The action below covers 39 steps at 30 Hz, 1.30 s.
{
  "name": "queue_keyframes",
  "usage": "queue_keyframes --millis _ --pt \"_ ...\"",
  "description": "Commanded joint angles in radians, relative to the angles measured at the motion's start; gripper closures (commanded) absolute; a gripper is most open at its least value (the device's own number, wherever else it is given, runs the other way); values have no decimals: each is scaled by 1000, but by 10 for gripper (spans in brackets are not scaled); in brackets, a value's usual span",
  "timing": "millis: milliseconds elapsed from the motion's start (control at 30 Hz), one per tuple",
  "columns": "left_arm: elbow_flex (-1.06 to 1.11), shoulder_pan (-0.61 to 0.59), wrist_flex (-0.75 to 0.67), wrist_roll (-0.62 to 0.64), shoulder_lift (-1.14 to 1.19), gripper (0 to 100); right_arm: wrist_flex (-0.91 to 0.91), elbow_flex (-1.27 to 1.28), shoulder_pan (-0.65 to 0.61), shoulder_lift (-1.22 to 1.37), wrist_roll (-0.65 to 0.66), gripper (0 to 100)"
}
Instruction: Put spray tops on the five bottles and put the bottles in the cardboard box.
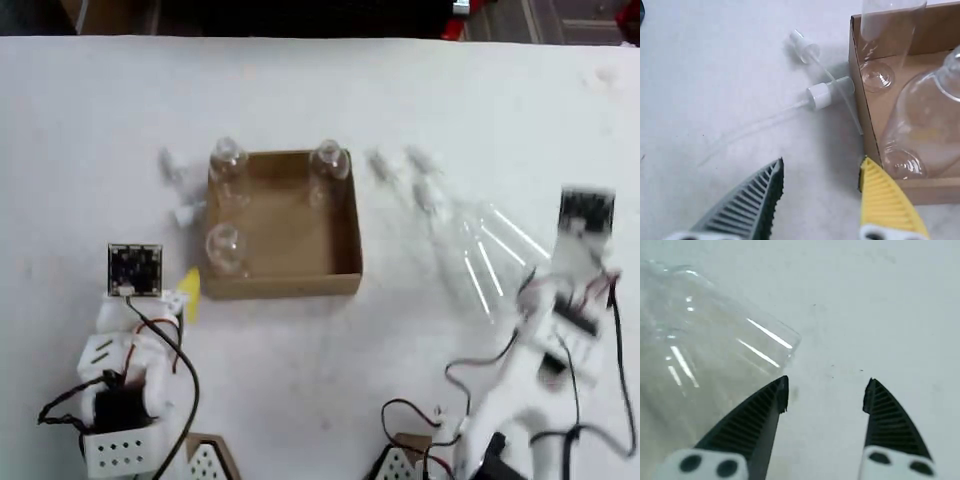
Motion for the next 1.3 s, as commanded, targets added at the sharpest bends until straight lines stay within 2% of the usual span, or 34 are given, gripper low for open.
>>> queue_keyframes --millis 0,233,467,567,667,867,1267 --pt "-3 16 6 -6 -15 767 400 -466 -116 91 28 780" --pt "-3 16 8 -6 -15 767 699 -976 -334 499 199 779" --pt "-3 16 8 -6 -15 767 1010 -1622 -441 1013 342 779" --pt "-3 16 9 -6 -15 767 1027 -1811 -446 1182 359 779" --pt "-3 16 9 -6 -15 767 1026 -1863 -420 1288 376 779" --pt "-3 16 9 -6 -15 767 1026 -1866 -358 1379 491 779" --pt "-3 16 9 -6 -15 767 1024 -1872 -346 1478 572 783"
